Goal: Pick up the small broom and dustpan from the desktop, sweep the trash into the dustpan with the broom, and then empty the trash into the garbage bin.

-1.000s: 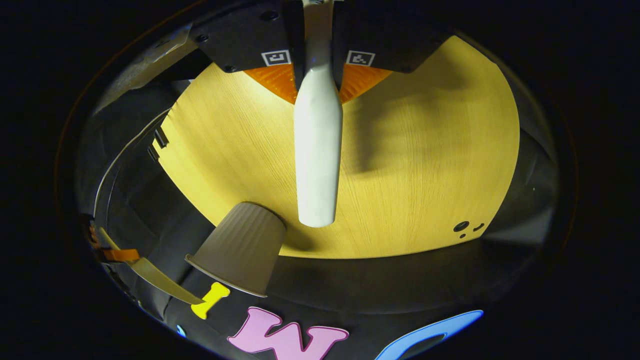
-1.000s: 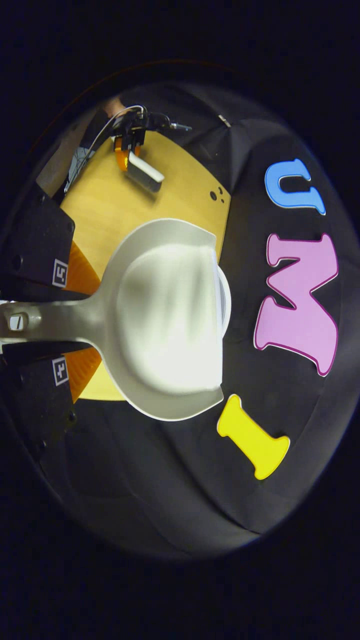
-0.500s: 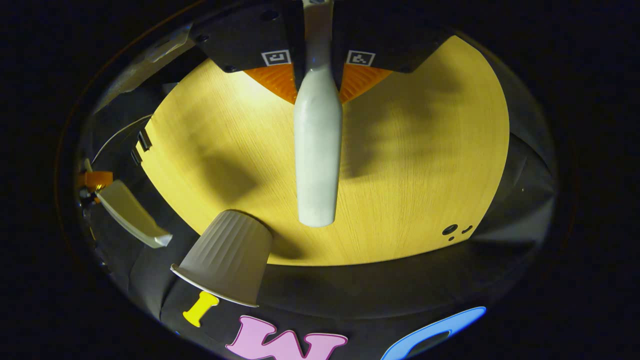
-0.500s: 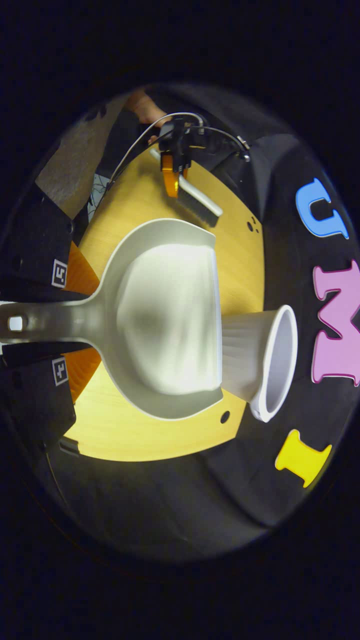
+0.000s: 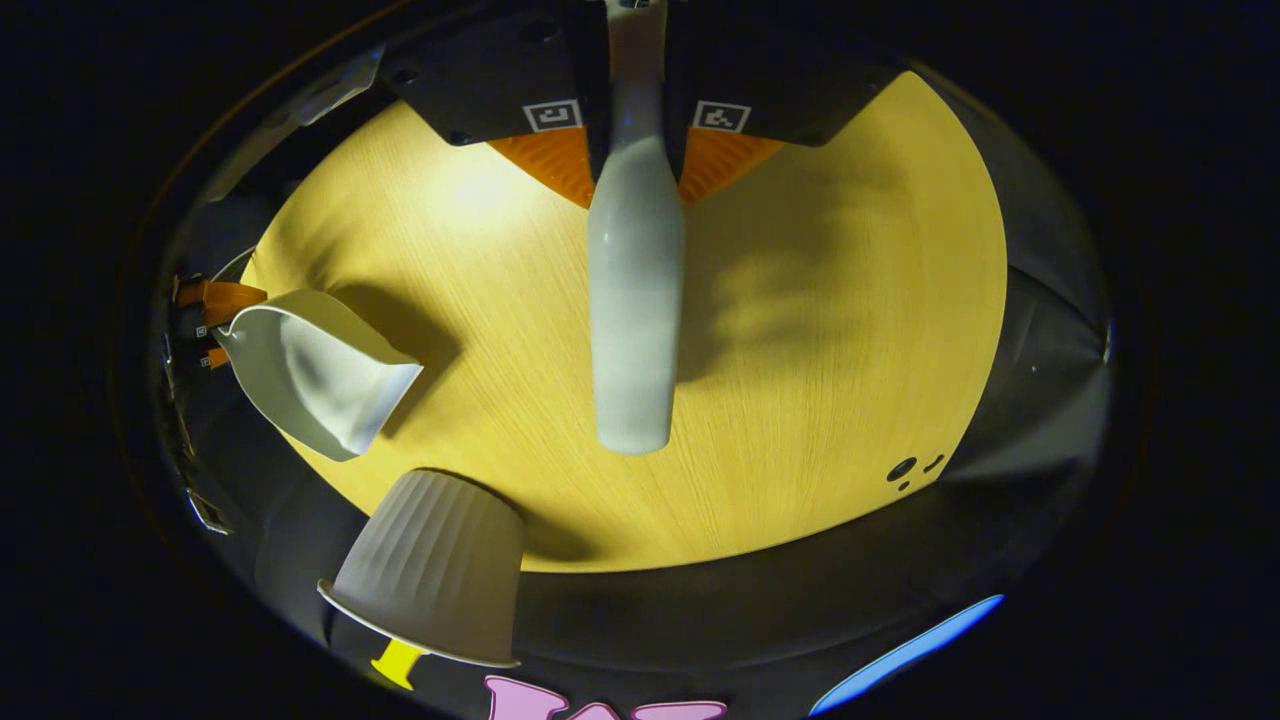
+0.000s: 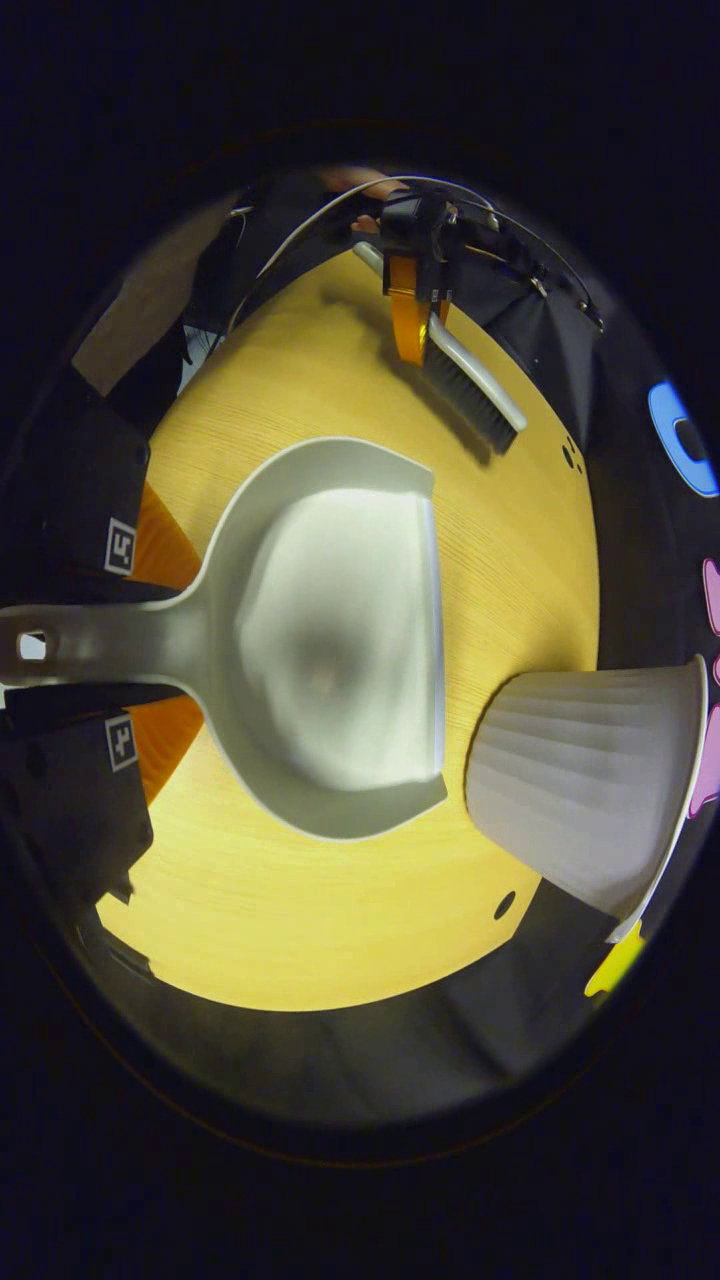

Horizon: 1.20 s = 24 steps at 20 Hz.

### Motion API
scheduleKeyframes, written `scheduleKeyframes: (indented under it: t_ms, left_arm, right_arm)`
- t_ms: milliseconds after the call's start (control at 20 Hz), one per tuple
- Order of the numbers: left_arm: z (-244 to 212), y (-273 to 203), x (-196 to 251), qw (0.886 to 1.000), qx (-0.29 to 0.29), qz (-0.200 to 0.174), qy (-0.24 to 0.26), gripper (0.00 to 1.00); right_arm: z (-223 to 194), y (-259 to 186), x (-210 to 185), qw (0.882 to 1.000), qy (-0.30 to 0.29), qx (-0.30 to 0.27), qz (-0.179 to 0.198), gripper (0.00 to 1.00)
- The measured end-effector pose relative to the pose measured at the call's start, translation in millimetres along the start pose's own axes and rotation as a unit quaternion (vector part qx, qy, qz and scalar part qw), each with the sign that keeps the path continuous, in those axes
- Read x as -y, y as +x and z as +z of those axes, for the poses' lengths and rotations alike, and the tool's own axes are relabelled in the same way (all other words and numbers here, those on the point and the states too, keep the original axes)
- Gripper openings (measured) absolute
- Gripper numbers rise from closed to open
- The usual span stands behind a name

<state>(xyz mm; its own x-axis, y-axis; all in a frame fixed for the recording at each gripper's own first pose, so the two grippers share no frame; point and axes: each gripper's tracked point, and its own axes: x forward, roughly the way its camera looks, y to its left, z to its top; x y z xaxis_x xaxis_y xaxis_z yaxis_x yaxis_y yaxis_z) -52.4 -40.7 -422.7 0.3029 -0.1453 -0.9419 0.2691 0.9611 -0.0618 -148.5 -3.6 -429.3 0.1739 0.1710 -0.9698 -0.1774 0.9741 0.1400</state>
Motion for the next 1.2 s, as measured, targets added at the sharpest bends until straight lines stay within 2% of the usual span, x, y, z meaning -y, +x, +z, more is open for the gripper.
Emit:
scheduleKeyframes:
  t_ms: [50, 200, 350, 400, 550, 600, 650, 700, 750, 800, 900, 1050, 1200]
  left_arm:
    - [0, 3, 0, 1.000, -0.003, 0.005, 0.002, 0.26]
    - [-2, 6, 0, 1.000, -0.013, 0.012, -0.002, 0.27]
    - [-6, 13, 3, 1.000, -0.021, 0.011, -0.013, 0.28]
    - [-6, 12, 4, 1.000, -0.023, 0.010, -0.015, 0.28]
    - [-7, 12, 3, 0.999, -0.023, 0.010, -0.020, 0.28]
    - [-6, 10, 2, 1.000, -0.019, 0.013, -0.018, 0.31]
    - [-5, 8, 3, 1.000, -0.017, 0.016, -0.015, 0.34]
    - [-5, 6, 2, 1.000, -0.015, 0.020, -0.009, 0.32]
    - [-4, 3, -1, 1.000, -0.013, 0.023, -0.003, 0.38]
    - [-4, 0, -2, 1.000, -0.010, 0.026, 0.001, 0.36]
    - [0, -7, -3, 0.999, -0.001, 0.031, 0.008, 0.39]
    - [3, -24, 1, 0.999, 0.013, 0.028, 0.009, 0.36]
    - [10, -49, 12, 0.999, 0.039, 0.016, -0.002, 0.32]
  right_arm:
    - [0, 6, 0, 1.000, 0.005, 0.000, 0.000, 0.39]
    - [-3, 22, 8, 1.000, -0.006, -0.008, -0.022, 0.35]
    - [-1, 27, 4, 1.000, -0.001, -0.004, -0.018, 0.36]
    - [-2, 28, 5, 1.000, -0.003, -0.004, -0.017, 0.33]
    - [-1, 31, 4, 1.000, -0.002, -0.005, -0.015, 0.42]
    - [-4, 31, 5, 1.000, 0.001, -0.009, -0.014, 0.34]
    - [-5, 31, 4, 1.000, 0.002, -0.013, -0.012, 0.39]
    - [-5, 30, 4, 1.000, 0.000, -0.015, -0.011, 0.45]
    - [-5, 29, 4, 1.000, -0.003, -0.016, -0.011, 0.35]
    - [-6, 26, 4, 1.000, -0.004, -0.016, -0.010, 0.41]
    - [-4, 12, 1, 1.000, -0.004, -0.011, -0.005, 0.41]
    - [3, -16, 0, 1.000, -0.014, 0.006, -0.002, 0.42]
    - [21, -49, -1, 0.999, -0.013, 0.048, 0.003, 0.42]
